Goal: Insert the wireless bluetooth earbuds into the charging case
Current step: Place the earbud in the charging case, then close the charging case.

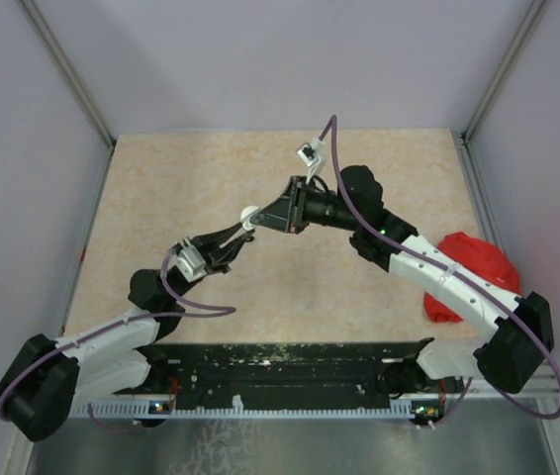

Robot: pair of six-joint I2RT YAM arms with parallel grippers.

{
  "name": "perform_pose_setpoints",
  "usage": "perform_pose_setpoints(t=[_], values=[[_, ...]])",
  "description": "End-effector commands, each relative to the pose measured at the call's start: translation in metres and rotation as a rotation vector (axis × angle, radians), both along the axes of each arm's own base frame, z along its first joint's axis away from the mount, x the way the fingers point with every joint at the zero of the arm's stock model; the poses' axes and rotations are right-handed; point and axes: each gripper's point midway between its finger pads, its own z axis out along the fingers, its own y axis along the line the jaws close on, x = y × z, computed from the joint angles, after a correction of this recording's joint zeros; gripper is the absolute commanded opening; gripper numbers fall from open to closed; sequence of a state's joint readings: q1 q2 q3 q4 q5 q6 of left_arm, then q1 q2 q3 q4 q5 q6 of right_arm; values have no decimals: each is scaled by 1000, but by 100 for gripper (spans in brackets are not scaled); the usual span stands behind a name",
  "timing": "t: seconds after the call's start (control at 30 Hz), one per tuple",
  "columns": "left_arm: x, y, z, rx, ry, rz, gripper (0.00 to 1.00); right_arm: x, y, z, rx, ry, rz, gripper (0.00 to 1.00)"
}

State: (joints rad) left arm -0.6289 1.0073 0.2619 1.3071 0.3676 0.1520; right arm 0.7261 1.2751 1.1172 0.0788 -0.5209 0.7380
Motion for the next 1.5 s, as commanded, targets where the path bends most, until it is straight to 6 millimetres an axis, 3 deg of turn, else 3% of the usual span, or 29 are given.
perform_pose_setpoints(t=[0.0, 0.4, 0.6, 0.8, 0.93, 1.13, 1.27, 1.47], values=[[-18, 1, 31, -79, -76, -62, 1, 19, -15, 6, 12, -37, -90, 12], [-23, -6, 27, -58, -63, -112, 1, 22, -15, -5, -17, 7, -85, 12], [-21, -8, 22, -40, -35, -117, 1, 16, -14, 1, -26, -46, -39, 13], [-17, -8, 12, -18, 24, -120, 1, 9, -20, 20, -73, -196, 7, 24], [-16, -8, 2, 3, 92, -150, 1, 1, -26, 30, -129, -296, 61, 38], [-18, -5, -10, 68, 188, -228, 1, -10, -33, 19, -188, -351, 186, 54], [-30, -8, -16, 132, 215, -323, 1, -11, -32, 8, -213, -348, 223, 63], [-45, -13, -15, 175, 210, -423, 1, -18, -25, -4, -192, -322, 315, 70]])
